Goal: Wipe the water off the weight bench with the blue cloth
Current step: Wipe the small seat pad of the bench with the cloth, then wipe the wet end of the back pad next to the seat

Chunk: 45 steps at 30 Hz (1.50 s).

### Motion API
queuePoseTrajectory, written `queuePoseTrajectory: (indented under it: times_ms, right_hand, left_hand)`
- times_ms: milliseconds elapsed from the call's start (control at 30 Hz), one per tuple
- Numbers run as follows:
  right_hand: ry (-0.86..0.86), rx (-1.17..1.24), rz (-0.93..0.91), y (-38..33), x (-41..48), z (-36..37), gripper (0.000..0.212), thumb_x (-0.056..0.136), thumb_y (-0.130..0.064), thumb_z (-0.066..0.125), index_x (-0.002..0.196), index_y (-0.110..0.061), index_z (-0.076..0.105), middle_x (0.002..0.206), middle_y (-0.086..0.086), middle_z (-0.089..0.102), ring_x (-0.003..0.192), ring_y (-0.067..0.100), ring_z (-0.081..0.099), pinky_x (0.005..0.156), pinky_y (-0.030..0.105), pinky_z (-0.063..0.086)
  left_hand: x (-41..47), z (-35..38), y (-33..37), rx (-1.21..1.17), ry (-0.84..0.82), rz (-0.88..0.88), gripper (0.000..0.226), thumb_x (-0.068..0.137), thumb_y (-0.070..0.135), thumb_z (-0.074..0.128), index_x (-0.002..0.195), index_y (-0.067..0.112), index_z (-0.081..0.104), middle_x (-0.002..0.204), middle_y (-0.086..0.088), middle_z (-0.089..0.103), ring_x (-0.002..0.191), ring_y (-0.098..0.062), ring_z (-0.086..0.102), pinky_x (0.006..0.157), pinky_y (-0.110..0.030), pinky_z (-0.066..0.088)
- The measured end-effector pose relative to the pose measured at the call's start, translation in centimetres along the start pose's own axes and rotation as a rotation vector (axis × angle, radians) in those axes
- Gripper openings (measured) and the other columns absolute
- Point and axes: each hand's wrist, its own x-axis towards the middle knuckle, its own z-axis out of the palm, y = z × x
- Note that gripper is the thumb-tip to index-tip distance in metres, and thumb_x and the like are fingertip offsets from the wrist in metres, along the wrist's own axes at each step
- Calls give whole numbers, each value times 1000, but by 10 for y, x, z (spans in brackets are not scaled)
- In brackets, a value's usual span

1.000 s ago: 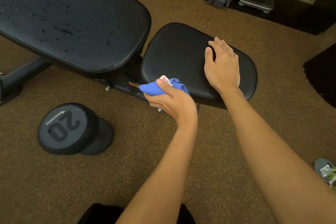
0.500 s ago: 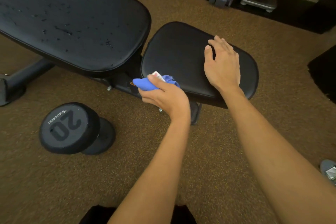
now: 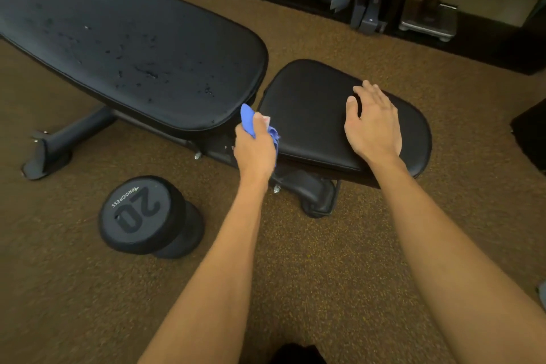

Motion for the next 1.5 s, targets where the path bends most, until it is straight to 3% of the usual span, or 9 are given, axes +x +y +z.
queuePoseTrajectory:
  times_ms: [200,367,567,700,833,1000,1100,1200,1500]
  right_hand:
    - [-50,13,17,-5,-5,-6,53,114,-40,36,161,-17,44,173,2,30,163,16,17,132,37,8]
    - [-50,293,162,-32,-17,-17,35,111,-28,52,143,-18,65,162,2,49,157,17,32,121,23,15]
    - [-165,652,226,-114,-56,-28,23,108,-32,58,104,-29,80,97,-11,80,93,10,73,82,20,54]
    - [-407,879,294,-163,-69,-36,48,109,-50,51,106,-14,82,95,7,81,84,20,73,77,36,56]
    - [-402,1014,277,-184,-69,-38,43,106,-39,62,100,-1,80,94,24,77,82,30,70,75,38,58]
    - [-379,1105,308,-183,-62,-31,34,106,-27,64,94,2,78,80,10,69,72,19,63,71,34,50]
    - [-391,1174,340,-179,-55,-17,32,108,-27,61,106,0,78,91,15,68,85,30,58,81,43,46]
    - [-421,1139,352,-180,-49,-4,31,110,-28,57,110,-3,76,88,7,67,83,25,57,78,41,47]
    - [-514,1003,247,-191,-37,29,24,102,-25,71,123,-12,74,113,2,78,105,14,74,89,30,62]
  left_hand:
    - [-51,0,-4,-14,-21,54,61,110,41,49,162,15,31,146,-9,47,130,-25,53,110,-36,44]
    - [-53,-41,-6,108,-211,84,51,105,46,55,149,23,46,128,-6,59,119,-25,61,105,-40,50]
    - [-33,-96,34,222,-350,279,60,106,35,61,160,18,38,147,1,50,122,-7,51,91,-5,41]
    - [-19,-115,63,258,-504,383,68,104,35,64,162,22,31,155,1,40,137,-14,47,113,-32,41]
    - [-8,-128,78,286,-624,436,81,98,34,74,164,27,27,154,3,37,130,-12,50,102,-26,45]
    - [16,-150,84,178,-692,334,93,86,51,82,162,28,35,156,8,45,137,-11,51,112,-34,47]
    - [28,-157,91,-48,-599,158,69,96,35,76,156,17,48,144,-3,62,120,-7,65,92,-20,55]
    - [49,-161,96,-66,-544,36,57,94,28,79,144,9,60,130,-5,72,115,-14,71,97,-29,56]
    - [75,-174,93,218,-417,103,12,92,19,82,103,15,78,92,-2,81,86,-18,77,70,-31,59]
